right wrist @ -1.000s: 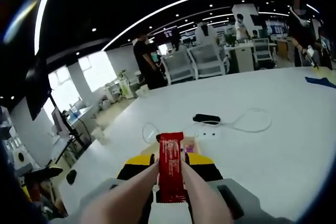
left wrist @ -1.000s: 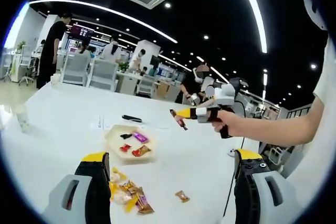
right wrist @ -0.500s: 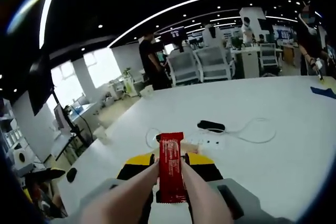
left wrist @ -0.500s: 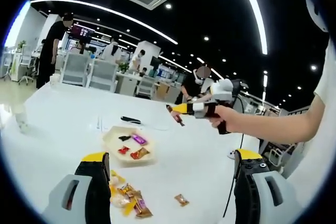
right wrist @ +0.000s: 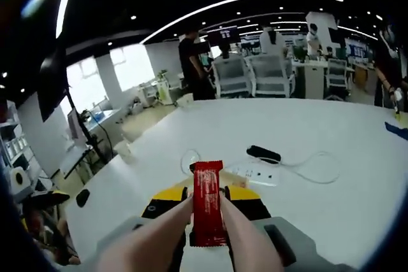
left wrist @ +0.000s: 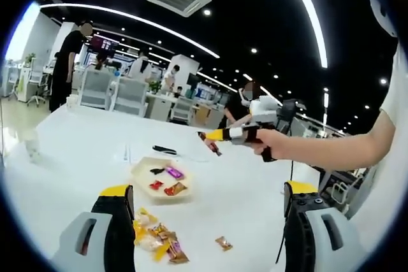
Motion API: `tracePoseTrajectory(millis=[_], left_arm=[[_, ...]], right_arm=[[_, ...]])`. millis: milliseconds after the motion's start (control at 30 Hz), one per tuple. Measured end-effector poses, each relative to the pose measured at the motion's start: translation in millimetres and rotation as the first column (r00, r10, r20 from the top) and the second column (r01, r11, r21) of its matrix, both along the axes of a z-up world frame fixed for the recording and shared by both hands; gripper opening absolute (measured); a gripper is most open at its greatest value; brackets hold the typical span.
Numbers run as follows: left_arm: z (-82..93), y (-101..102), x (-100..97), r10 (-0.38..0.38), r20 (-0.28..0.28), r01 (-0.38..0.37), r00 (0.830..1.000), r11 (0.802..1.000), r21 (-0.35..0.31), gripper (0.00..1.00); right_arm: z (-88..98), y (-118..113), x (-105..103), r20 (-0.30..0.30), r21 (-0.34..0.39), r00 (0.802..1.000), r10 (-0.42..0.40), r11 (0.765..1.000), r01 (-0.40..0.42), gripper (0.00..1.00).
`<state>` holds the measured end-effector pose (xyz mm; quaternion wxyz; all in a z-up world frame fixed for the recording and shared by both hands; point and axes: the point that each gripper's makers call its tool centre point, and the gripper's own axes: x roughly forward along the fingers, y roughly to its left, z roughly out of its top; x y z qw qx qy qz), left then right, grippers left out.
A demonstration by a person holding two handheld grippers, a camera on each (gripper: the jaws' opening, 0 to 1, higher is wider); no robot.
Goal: Place the target food into the container with the food tongs after gripping and lifting it, then release it inside without dropping or visibly crushing the food.
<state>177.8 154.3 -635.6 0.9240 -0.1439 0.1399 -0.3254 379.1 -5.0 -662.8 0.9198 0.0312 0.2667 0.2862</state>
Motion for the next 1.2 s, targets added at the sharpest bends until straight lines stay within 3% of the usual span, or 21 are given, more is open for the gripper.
tracePoseTrajectory(millis=[633,800,833,867,900,967,1200], left_arm=[[-3.0,33,0.9,0.091,-0.01,-0.091,0.996,0.996,0.01,0.97],[-5.2,32,7.3,0.082,-0.017,-0.082,0.996,0.997,0.005,0.97],[-5.4,31,7.8,0.08,-0.018,-0.08,0.997,0.997,0.006,0.97],[-5.8,30,9.4,0.071,-0.021,-0.071,0.997,0.997,0.008,0.97],[-5.8,29,10.7,0.065,-0.023,-0.065,0.998,0.998,0.007,0.97],[-4.7,28,11.3,0.059,-0.022,-0.059,0.998,0.998,0.007,0.97],[-11.0,32,11.1,0.064,-0.039,-0.065,0.997,0.998,-0.001,0.97]], right_arm=[[-1.8,26,18,0.007,0.011,0.999,0.035,0.999,-0.035,0.22],[-0.6,30,22,0.017,0.019,0.999,0.032,0.999,-0.032,0.24],[0.5,33,24,0.031,0.02,0.999,0.031,0.999,-0.032,0.26],[6.7,35,31,0.098,0.003,0.995,0.033,0.999,-0.034,0.27],[6.2,36,31,0.098,-0.014,0.994,0.038,0.999,-0.037,0.27],[7.2,40,30,0.069,0.023,0.997,0.037,0.999,-0.039,0.27],[5.9,25,27,0.069,0.055,0.998,-0.007,0.998,0.004,0.27]])
